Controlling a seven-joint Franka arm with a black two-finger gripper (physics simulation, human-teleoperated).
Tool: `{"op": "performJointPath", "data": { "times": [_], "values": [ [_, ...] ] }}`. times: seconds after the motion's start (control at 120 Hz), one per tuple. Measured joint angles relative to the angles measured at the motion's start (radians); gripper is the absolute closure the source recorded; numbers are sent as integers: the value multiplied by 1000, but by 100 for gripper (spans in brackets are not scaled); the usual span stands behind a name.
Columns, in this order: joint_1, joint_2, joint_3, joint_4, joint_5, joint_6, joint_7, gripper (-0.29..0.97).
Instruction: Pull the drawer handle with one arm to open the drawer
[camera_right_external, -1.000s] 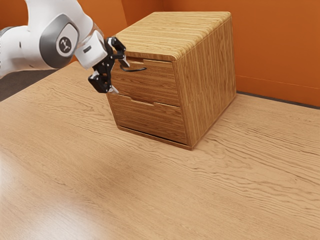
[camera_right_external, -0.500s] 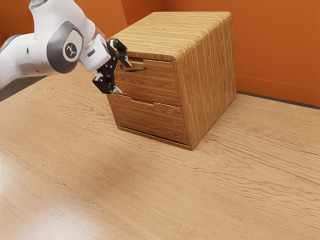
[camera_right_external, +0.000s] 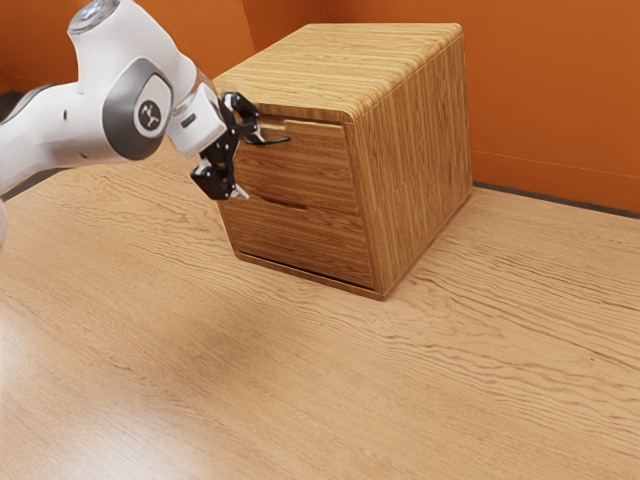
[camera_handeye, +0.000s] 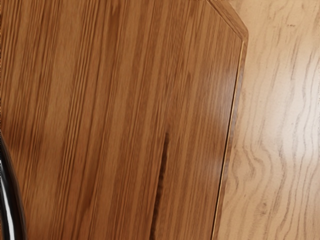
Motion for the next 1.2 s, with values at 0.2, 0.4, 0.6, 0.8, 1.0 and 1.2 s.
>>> {"op": "performJointPath", "data": {
  "times": [0.2, 0.4, 0.6, 0.8, 1.0, 1.2],
  "values": [
    [-4, -23, 1, -20, 0, 4, 0, 9],
    [-10, -92, 10, -101, 4, 5, 1, 10],
    [-15, -166, 13, -177, 10, 6, 2, 16],
    [-18, -222, 18, -238, 15, 6, 2, 17],
    [-15, -301, 17, -310, 33, 5, 3, 20],
    [-17, -395, 11, -384, 58, 6, 1, 22]
  ]
}}
